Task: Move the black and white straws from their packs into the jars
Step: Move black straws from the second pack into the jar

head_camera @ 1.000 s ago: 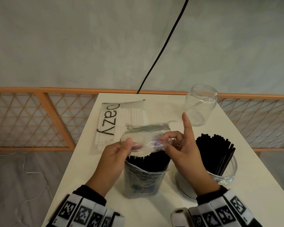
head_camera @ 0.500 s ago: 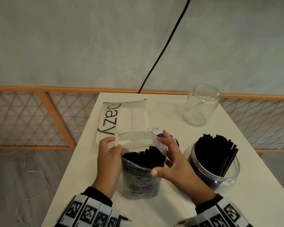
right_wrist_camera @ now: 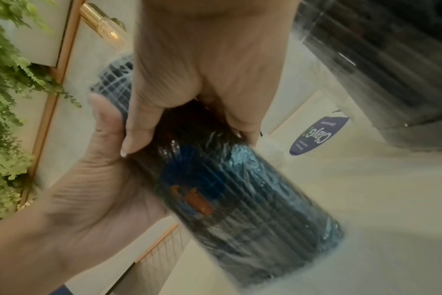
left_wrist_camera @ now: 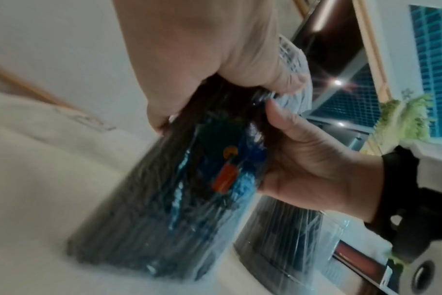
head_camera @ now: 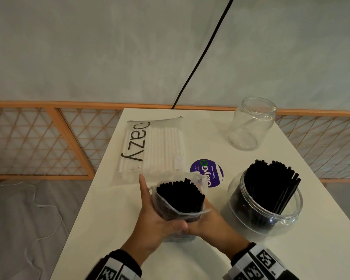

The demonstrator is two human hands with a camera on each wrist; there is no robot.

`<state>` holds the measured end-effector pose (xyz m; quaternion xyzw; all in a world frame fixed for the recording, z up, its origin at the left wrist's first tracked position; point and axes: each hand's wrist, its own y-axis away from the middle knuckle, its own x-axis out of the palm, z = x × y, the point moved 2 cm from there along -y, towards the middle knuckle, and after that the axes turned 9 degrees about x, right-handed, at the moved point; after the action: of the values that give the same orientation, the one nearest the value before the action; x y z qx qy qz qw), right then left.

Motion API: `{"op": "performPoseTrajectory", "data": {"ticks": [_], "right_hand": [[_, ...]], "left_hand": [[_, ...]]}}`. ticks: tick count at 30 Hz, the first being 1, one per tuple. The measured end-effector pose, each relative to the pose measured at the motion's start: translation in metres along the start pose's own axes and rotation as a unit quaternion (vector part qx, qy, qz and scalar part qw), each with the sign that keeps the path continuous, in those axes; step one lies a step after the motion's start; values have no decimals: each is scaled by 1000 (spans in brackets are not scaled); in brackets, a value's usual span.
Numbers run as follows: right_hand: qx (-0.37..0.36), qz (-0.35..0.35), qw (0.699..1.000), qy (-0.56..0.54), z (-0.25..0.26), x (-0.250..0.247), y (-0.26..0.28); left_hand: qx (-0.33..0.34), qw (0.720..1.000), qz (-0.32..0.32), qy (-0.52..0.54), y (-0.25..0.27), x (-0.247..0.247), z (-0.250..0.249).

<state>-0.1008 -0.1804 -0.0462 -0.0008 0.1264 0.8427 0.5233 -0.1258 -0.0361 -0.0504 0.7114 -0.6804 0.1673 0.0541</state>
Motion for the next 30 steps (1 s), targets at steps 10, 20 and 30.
{"op": "performPoseTrajectory", "data": {"ticks": [10,20,30], "right_hand": [[4,-13,999,38,-6,14,-8],[94,-1,995,22,-20,20,-11],[100,23,990,95,-42,25,-16]], "left_hand": [[-21,991,33,-126,-5,-8,27],[-50,994,25,-91,1,-11,43],[-95,985,68,-130,8,-23,56]]}}
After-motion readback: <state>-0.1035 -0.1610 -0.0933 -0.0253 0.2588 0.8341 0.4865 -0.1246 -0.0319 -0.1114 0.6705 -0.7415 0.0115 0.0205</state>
